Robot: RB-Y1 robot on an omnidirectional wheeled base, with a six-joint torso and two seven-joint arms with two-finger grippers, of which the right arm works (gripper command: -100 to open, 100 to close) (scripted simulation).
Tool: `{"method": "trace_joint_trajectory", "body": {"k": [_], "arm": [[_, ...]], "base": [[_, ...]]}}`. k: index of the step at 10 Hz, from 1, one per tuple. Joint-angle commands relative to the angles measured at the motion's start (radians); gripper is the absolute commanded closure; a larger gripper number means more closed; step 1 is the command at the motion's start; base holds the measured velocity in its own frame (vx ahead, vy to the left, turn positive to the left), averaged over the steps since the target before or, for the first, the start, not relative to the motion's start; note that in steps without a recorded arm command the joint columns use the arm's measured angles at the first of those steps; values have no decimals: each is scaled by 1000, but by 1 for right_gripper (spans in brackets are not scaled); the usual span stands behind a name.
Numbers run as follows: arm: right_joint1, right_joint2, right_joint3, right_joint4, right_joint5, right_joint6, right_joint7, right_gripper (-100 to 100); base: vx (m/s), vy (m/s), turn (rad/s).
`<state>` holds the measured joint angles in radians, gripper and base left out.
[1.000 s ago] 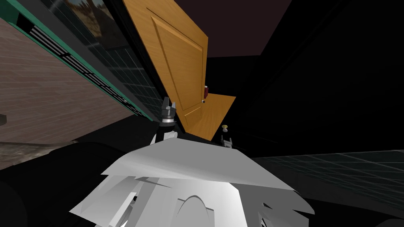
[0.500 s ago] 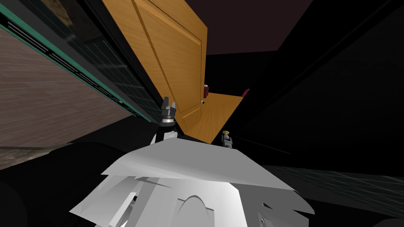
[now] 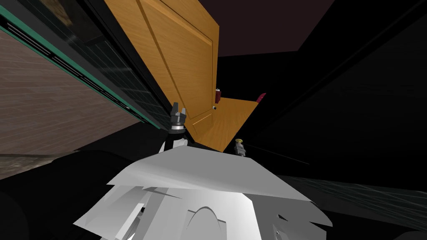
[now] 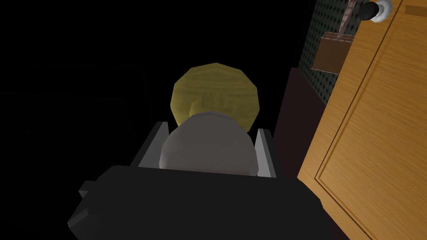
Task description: Push the door open
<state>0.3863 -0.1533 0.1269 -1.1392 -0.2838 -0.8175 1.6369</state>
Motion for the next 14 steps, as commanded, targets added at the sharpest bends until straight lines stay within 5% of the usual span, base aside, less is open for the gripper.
{"method": "trace_joint_trajectory", "body": {"k": [1, 14], "arm": [[5, 1, 2, 1, 1, -2, 0, 100], [-22, -4, 16, 14, -82, -21, -266, 100]], "base": [[0, 0, 0], [28, -3, 0]]}}
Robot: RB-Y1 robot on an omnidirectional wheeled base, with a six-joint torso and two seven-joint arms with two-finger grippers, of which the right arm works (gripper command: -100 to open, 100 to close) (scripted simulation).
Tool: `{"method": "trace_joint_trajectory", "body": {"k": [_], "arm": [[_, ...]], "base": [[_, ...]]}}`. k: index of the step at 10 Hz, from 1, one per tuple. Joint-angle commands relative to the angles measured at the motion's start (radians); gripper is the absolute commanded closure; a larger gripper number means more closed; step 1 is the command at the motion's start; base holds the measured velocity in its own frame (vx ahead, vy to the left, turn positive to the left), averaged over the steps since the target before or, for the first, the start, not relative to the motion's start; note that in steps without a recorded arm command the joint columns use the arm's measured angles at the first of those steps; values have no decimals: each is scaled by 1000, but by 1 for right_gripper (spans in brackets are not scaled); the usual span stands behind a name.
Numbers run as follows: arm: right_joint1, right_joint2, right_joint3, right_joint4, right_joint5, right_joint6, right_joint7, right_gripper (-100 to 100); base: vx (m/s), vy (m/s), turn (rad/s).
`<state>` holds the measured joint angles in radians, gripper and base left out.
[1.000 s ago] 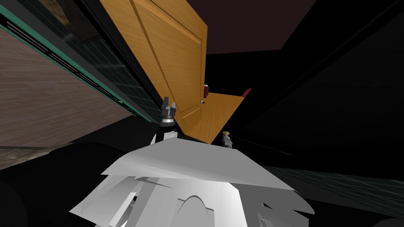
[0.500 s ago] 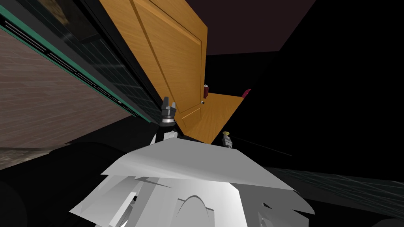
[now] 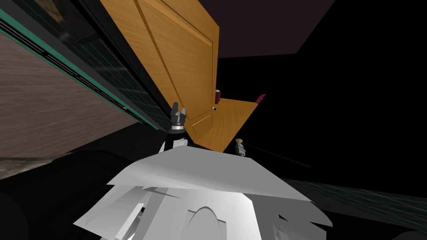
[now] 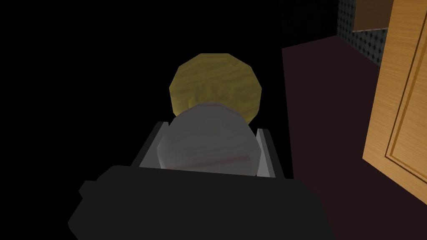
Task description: Push the door open
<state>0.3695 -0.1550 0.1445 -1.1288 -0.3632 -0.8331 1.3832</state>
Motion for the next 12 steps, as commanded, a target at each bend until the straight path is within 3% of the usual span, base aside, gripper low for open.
{"method": "trace_joint_trajectory", "body": {"k": [1, 12], "arm": [[-8, -2, 0, 5, -13, -8, -43, 100], [-32, -6, 17, 19, -101, -30, -300, 100]], "base": [[24, -2, 3], [34, -5, 0]]}}
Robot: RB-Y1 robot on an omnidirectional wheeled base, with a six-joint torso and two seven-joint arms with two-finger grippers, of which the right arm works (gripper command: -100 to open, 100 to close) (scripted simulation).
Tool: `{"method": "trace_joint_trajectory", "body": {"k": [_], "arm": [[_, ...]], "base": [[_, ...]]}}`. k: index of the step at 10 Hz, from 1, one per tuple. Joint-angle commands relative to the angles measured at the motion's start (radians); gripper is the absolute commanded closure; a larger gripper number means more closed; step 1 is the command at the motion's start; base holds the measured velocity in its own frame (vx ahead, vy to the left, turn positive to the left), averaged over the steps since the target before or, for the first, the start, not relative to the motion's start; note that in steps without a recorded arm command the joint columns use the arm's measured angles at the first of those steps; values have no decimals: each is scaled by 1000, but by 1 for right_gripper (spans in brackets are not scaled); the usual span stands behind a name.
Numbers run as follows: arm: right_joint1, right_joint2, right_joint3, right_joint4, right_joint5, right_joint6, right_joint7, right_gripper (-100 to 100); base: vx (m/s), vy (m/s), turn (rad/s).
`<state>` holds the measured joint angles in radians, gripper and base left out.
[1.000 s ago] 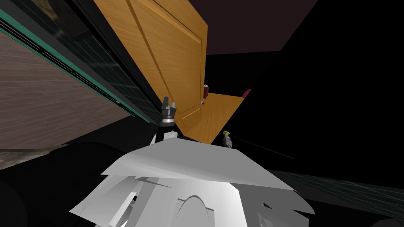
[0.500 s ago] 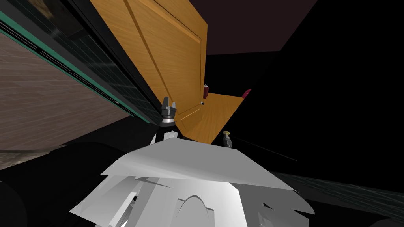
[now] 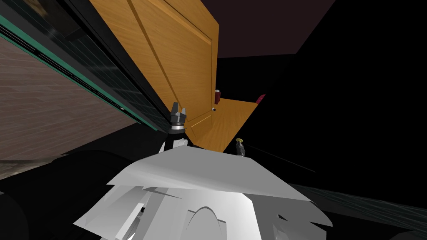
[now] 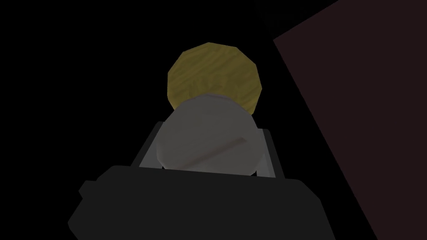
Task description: Push the door open
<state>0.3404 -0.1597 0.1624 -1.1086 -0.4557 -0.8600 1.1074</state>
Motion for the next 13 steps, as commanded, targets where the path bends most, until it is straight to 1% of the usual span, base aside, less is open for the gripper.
{"method": "trace_joint_trajectory", "body": {"k": [1, 2, 3, 4, 5, 6, 7, 8, 9, 10, 11, 12, 13], "arm": [[-6, -2, 1, 1, -22, -7, -50, 100], [-6, -2, 1, 1, -22, -7, -64, 100], [-10, -3, 4, 4, -37, -11, -99, 100], [-10, -3, 4, 4, -37, -11, -103, 100], [-14, -4, 7, 6, -51, -14, -142, 100], [-18, -4, 10, 9, -66, -18, -168, 100], [-18, -4, 10, 9, -66, -18, -184, 100], [-22, -5, 13, 11, -82, -22, -217, 100], [-22, -5, 13, 11, -82, -22, -225, 100], [-27, -6, 16, 14, -98, -26, -264, 100], [-31, -7, 19, 16, -113, -30, -290, 100], [-31, -7, 19, 16, -113, -30, -307, 100], [-35, -7, 22, 19, -129, -34, -342, 100]], "base": [[46, -7, -2], [37, -7, -3], [37, -1, -4], [30, 0, 3], [36, -3, -1], [52, -5, -7], [39, -11, -2], [38, -9, 1], [36, -7, 1], [40, -11, -4], [52, -5, -2], [39, -4, -2], [43, -6, -2]]}}
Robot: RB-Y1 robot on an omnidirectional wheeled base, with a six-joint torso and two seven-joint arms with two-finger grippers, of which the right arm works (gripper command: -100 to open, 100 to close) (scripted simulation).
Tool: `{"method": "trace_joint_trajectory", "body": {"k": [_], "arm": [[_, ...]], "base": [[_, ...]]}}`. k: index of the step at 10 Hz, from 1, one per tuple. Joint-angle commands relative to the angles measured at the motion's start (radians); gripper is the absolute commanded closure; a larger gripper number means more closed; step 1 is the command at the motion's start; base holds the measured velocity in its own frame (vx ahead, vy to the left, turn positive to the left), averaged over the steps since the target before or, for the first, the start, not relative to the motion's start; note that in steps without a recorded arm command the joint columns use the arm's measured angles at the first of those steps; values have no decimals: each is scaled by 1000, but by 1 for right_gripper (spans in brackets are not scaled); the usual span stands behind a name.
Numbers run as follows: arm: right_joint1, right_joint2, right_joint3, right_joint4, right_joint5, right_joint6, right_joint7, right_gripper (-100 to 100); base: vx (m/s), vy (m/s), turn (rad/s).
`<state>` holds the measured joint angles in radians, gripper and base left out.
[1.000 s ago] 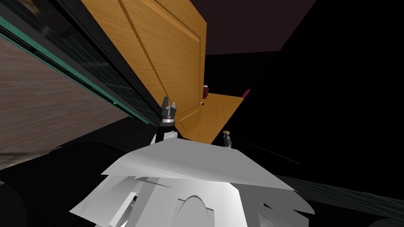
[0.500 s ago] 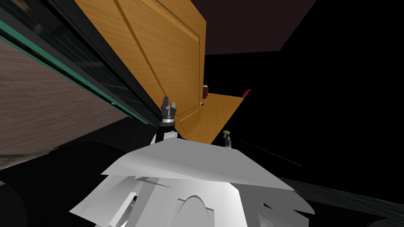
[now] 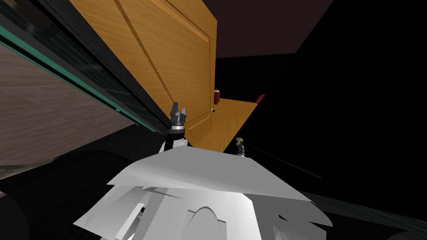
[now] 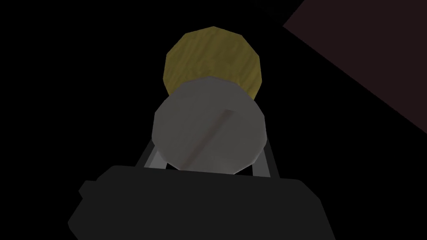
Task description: Push the door open
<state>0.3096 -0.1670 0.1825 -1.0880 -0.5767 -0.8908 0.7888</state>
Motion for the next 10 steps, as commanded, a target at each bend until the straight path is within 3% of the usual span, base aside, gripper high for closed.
{"method": "trace_joint_trajectory", "body": {"k": [1, 10], "arm": [[-4, 0, 1, -2, -8, -4, -29, 100], [-31, -4, 20, 15, -108, -29, -270, 100]], "base": [[34, -9, -2], [45, -7, -3]]}}
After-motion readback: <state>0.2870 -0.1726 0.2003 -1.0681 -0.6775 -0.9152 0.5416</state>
